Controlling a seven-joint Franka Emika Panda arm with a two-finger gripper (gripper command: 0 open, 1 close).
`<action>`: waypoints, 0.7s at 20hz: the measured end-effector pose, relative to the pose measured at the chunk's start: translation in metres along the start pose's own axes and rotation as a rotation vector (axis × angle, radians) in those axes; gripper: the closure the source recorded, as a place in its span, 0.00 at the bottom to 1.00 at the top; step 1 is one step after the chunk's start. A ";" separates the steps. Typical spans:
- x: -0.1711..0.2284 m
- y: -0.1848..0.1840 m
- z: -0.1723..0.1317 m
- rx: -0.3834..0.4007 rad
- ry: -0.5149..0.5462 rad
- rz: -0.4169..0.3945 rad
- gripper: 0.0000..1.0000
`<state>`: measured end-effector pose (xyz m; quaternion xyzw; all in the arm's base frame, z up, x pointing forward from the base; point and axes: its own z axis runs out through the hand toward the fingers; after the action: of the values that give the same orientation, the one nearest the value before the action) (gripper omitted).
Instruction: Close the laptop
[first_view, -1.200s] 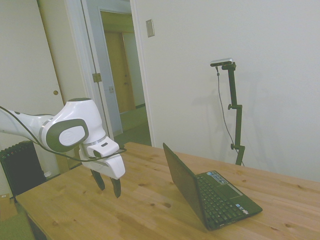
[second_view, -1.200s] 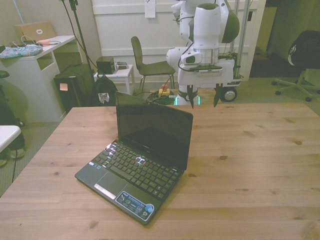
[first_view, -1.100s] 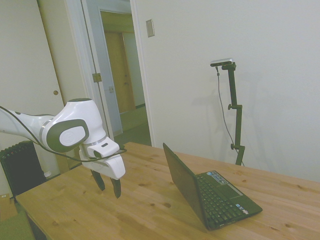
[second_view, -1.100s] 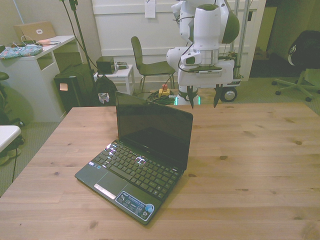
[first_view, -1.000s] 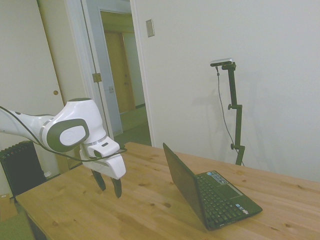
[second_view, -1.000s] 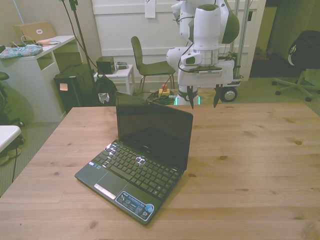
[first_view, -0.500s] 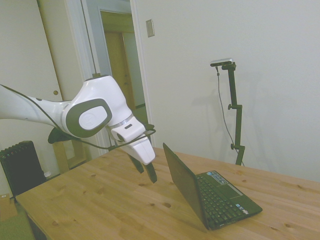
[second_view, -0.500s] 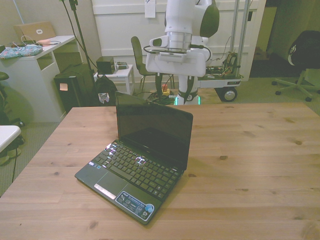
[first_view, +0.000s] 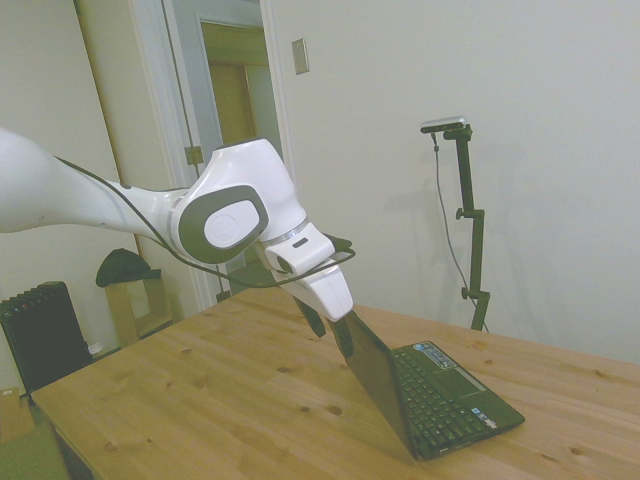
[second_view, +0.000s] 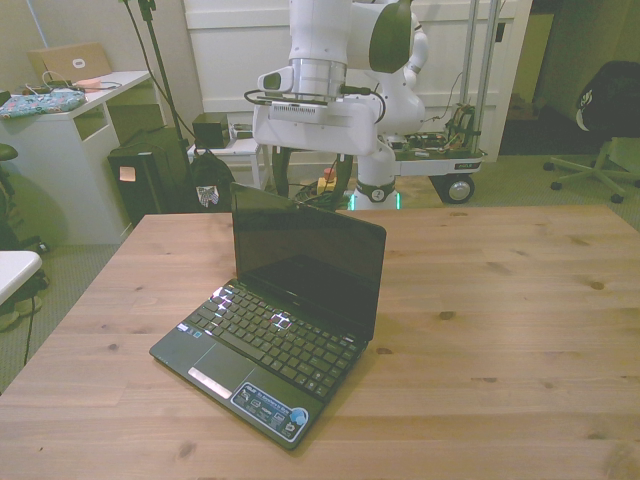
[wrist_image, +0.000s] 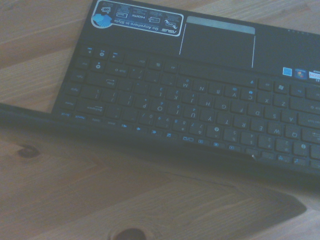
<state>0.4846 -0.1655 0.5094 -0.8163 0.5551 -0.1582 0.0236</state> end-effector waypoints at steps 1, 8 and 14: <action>0.000 -0.001 -0.001 0.002 0.001 -0.001 1.00; 0.006 -0.005 -0.012 0.003 0.024 -0.011 1.00; 0.015 -0.005 -0.014 0.000 0.029 -0.001 1.00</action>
<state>0.4898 -0.1754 0.5272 -0.8143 0.5548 -0.1702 0.0155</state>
